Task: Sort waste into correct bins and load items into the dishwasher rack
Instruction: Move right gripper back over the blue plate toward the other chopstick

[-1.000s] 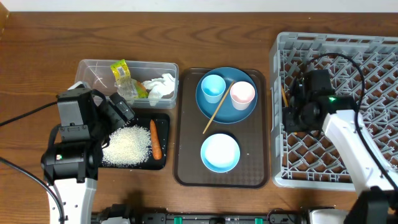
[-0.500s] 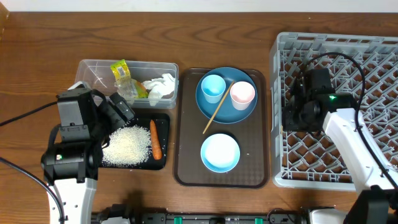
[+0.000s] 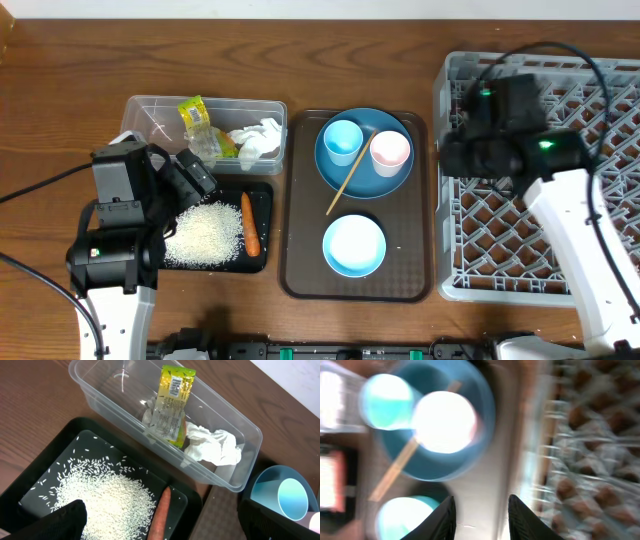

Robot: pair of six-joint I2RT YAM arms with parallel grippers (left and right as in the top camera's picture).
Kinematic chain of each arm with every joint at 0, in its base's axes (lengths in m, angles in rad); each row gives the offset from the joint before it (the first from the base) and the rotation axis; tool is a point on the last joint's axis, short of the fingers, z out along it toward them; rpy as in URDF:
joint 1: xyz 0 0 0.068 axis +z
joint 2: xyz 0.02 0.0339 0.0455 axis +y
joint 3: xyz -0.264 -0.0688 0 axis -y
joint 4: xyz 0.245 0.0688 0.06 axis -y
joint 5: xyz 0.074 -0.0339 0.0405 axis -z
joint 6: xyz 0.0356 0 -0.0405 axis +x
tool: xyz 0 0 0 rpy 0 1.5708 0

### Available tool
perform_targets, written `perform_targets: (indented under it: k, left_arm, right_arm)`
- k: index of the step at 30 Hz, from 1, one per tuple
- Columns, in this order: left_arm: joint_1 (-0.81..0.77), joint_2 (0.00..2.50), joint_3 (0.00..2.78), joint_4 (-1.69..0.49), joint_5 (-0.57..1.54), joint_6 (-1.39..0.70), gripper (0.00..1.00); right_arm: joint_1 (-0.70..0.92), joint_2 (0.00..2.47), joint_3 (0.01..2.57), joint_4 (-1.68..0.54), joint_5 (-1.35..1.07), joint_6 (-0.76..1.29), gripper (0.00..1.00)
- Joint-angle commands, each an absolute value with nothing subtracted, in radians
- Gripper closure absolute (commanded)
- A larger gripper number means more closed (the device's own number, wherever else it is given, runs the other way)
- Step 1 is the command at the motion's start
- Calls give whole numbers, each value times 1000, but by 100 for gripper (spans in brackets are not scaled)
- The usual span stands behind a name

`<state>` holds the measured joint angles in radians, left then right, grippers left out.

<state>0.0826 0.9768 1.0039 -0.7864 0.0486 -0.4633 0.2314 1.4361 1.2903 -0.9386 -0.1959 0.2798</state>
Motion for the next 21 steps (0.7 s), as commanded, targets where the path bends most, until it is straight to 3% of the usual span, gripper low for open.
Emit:
perform_targets:
  k: [1,7,14,21]
  left_arm:
    - [87,979,1027,-789,41,-449,1]
    - [87,979,1027,-789,41,-449,1]
    - [87,979,1027,-789,41,-449,1]
    - [87,979,1027,-789,41,-449,1]
  right_arm:
    - [335,1439,1290,-901,-251,501,65]
    - [548,1465,1224,-688,-230,642,68]
    - [714,1521,1132,-546,-2,905,73]
    - [767,1607,1129,-533,61,944,65]
